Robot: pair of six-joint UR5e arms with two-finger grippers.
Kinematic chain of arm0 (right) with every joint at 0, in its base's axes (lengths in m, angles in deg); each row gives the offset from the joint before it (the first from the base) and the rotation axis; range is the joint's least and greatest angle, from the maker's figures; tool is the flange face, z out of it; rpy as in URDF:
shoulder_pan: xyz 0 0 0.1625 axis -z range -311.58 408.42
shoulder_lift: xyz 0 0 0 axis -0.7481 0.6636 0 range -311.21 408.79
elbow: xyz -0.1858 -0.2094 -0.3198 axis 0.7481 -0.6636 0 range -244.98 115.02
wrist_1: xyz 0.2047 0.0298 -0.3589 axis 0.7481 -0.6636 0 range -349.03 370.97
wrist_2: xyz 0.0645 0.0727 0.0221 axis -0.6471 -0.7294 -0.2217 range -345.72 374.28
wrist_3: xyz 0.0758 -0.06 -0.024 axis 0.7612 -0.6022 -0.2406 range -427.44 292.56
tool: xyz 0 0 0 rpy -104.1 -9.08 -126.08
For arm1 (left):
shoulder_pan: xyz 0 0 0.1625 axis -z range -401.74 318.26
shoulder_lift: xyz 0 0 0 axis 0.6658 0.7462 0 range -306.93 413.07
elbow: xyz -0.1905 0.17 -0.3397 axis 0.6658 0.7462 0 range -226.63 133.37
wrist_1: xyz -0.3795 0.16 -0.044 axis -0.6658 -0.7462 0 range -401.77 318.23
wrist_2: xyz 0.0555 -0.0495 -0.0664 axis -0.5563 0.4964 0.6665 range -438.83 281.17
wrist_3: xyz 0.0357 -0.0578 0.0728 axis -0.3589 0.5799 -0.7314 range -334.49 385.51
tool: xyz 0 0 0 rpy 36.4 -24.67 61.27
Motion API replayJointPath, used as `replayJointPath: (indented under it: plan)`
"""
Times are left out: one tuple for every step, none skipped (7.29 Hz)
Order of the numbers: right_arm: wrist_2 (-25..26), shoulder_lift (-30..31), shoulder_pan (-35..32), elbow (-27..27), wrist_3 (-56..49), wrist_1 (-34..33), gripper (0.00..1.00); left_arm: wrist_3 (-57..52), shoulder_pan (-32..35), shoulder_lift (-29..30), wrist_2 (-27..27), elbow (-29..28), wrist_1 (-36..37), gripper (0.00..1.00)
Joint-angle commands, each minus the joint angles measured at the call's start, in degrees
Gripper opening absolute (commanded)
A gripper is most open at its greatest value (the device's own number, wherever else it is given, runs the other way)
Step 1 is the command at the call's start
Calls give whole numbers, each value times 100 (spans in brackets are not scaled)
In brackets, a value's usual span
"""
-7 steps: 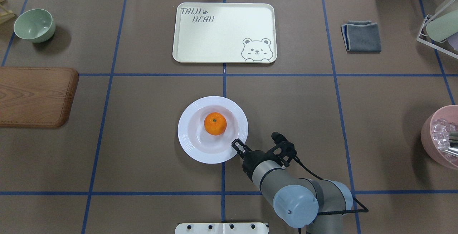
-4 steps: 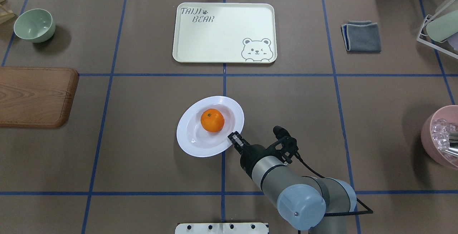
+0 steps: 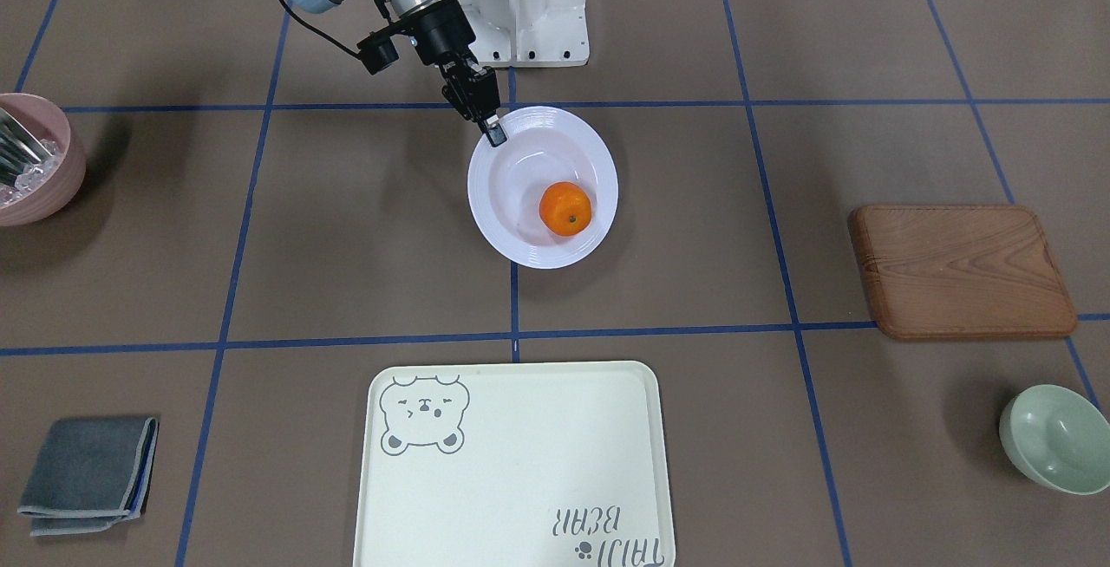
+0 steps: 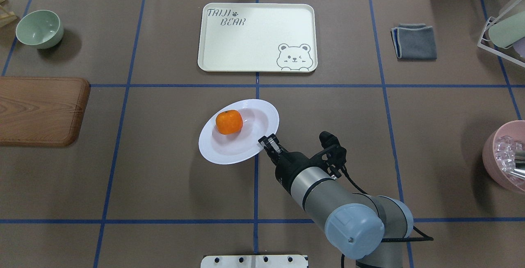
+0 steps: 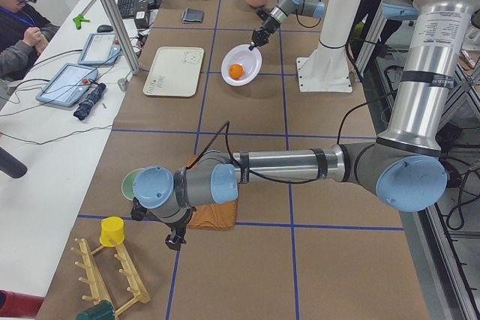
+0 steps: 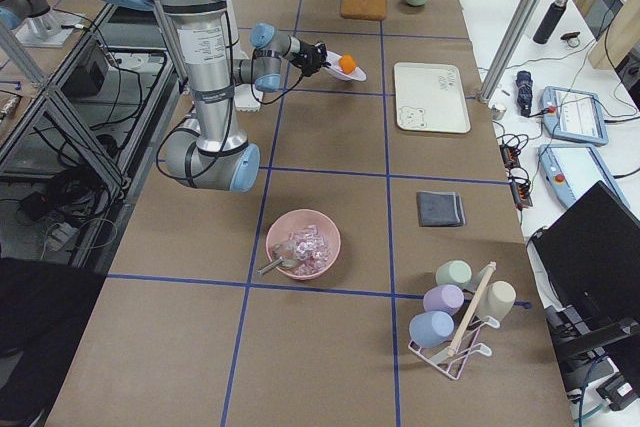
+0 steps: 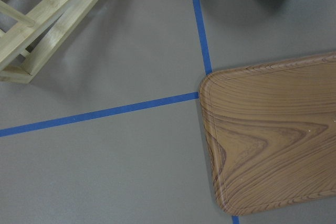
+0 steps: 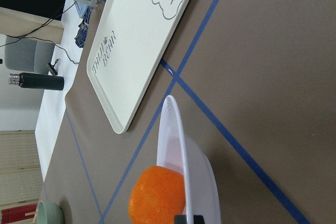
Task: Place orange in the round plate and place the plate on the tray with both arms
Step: 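Slide the plate with the right gripper toward the cream bear tray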
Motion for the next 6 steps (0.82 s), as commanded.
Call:
replayJointPath:
  plan:
    - [63,-12,-184,4,46,466,0,13,0,-40,-3,118,17,98]
    - [63,-30,-298,-4,54,475,0,21,0,-58,-12,179,17,98]
    - [63,-161,-412,-57,54,467,0,335,0,-136,-3,337,-1,98]
    - [72,-292,-552,-92,211,458,0,886,-26,-415,-55,808,-18,98]
    - [98,-398,-754,-292,448,440,0,918,-26,-514,-47,935,-19,98]
    - [72,-634,-1034,-729,493,432,0,927,-26,-515,-56,962,-19,98]
